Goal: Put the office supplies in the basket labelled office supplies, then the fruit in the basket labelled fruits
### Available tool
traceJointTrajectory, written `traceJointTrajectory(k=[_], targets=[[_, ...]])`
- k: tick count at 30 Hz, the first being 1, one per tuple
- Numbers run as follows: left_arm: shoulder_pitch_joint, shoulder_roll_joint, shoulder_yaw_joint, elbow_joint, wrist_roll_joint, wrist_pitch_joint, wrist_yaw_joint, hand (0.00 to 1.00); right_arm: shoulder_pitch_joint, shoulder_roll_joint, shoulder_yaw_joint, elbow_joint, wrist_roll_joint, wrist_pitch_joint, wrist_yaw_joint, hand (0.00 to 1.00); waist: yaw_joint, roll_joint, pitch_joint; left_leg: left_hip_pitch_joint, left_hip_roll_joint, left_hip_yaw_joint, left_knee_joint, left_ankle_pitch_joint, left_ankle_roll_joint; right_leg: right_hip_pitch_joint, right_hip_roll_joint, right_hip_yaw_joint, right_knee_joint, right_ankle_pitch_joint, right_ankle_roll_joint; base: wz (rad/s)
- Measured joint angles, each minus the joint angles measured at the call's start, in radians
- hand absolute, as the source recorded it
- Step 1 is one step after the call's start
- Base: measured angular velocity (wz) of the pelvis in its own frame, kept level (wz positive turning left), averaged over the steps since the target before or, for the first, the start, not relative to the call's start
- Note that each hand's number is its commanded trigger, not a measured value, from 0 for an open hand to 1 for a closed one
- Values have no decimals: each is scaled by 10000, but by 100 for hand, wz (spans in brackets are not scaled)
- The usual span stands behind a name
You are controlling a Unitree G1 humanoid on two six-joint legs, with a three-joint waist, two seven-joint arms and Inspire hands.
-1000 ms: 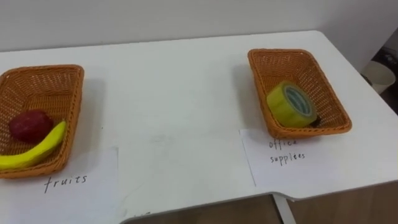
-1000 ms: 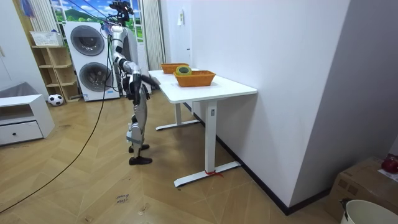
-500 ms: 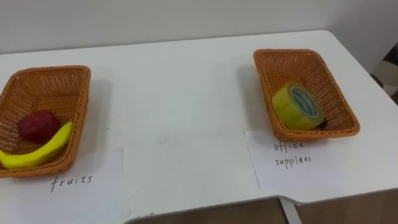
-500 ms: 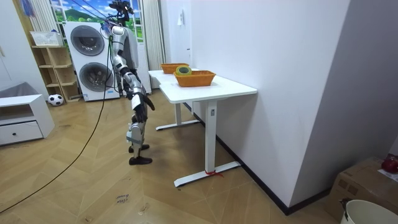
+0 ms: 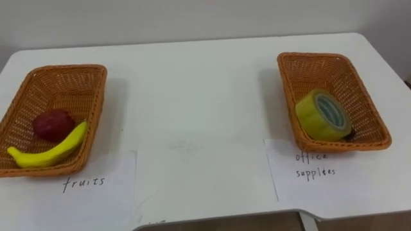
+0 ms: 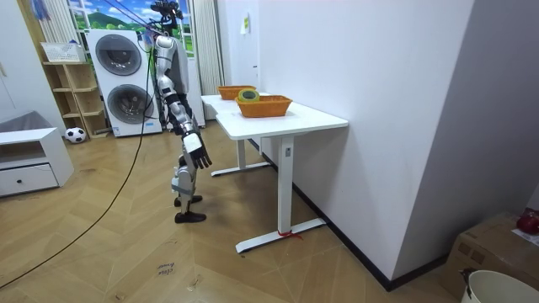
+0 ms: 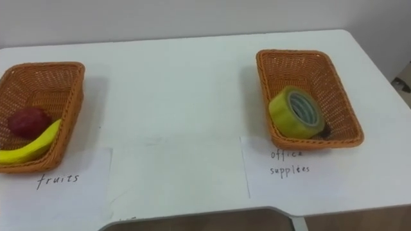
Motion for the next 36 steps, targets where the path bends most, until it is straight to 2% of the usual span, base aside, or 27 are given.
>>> traceJointTrajectory(k=[5, 15, 26, 36], targets=[[-176, -39, -276, 101, 3, -163, -7, 0, -174, 51, 194, 178, -169, -2, 306, 0, 28, 43, -12, -17, -10, -8, 3, 0, 0, -13, -3, -6, 0, -1, 1, 0], [-250, -45, -558, 110, 20, -192, 10, 0, -280, 56, 565, 207, -212, -2, 661, 0, 52, 58, -12, -25, -18, -8, 13, 0, 0, -12, -8, -13, -5, -3, 6, 0], [-103, -58, -582, 113, 220, -335, 81, 0, -305, 75, 605, 673, -214, -2, 886, 0, 37, 112, 8, -12, -13, -32, 16, 0, 0, 28, -7, -35, 12, -2, 5, 0], [-142, -58, -586, 139, 481, -358, 195, 0, -481, 83, 613, 1025, -216, -14, 1423, 0, 19, 168, 43, 27, -21, -248, 59, 0, 1, 178, -26, -273, -6, -3, 5, 6]])
